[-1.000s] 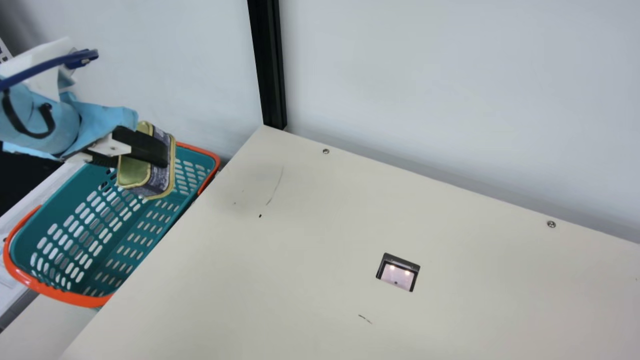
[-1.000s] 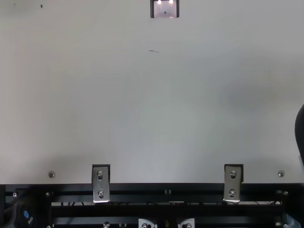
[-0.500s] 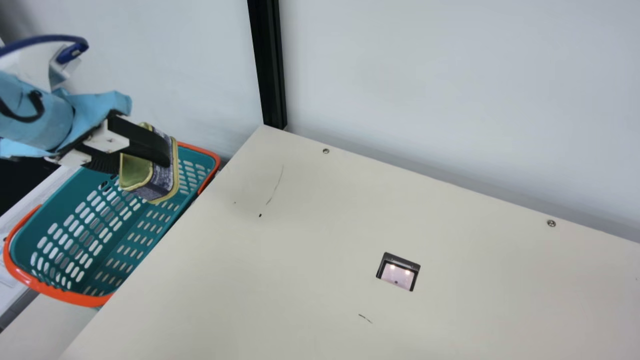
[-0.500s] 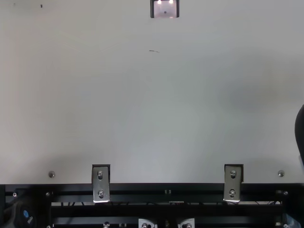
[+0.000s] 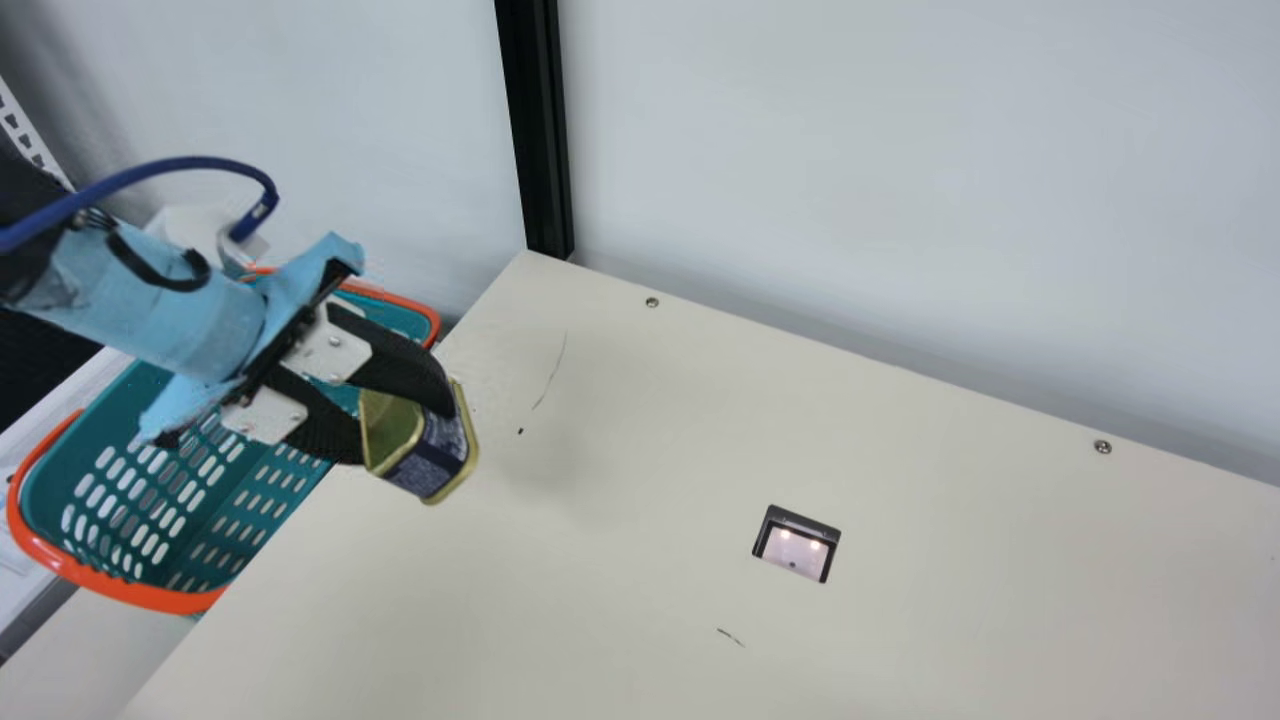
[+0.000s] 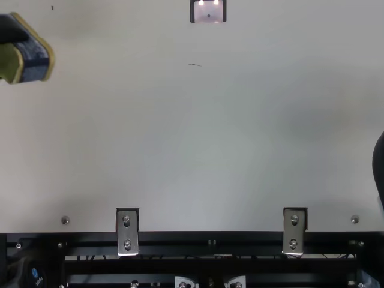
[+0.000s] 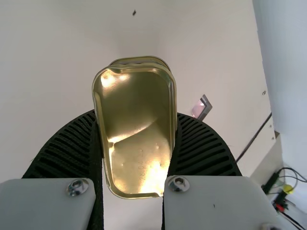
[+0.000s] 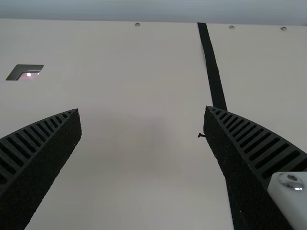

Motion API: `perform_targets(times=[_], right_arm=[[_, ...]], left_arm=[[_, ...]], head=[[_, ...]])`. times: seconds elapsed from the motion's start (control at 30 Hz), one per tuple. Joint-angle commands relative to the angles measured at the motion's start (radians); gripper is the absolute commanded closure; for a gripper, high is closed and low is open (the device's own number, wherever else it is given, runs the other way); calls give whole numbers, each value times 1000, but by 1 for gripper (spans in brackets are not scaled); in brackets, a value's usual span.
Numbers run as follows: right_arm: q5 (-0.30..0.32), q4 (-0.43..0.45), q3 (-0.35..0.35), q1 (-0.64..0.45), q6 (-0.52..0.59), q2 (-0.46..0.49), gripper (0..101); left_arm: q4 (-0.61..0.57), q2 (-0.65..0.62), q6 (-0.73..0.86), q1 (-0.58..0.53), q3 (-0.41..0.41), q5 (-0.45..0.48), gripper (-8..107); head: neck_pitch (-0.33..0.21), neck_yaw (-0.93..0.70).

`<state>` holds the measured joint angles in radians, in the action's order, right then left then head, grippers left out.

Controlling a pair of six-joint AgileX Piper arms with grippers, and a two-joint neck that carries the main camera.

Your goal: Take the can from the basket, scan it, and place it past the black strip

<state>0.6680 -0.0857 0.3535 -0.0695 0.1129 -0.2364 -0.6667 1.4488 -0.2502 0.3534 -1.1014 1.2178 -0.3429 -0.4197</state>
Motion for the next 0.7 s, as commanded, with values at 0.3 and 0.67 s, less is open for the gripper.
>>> perform_targets(times=[0.3,0.67], right_arm=[[0,0,0,0,0,0,0],[0,0,0,0,0,0,0]], left_arm=[[-114,49,29,3,127,2,89],[-232,67,40,-3,180,-5,89]], head=[[-29,-11],[-29,-11]])
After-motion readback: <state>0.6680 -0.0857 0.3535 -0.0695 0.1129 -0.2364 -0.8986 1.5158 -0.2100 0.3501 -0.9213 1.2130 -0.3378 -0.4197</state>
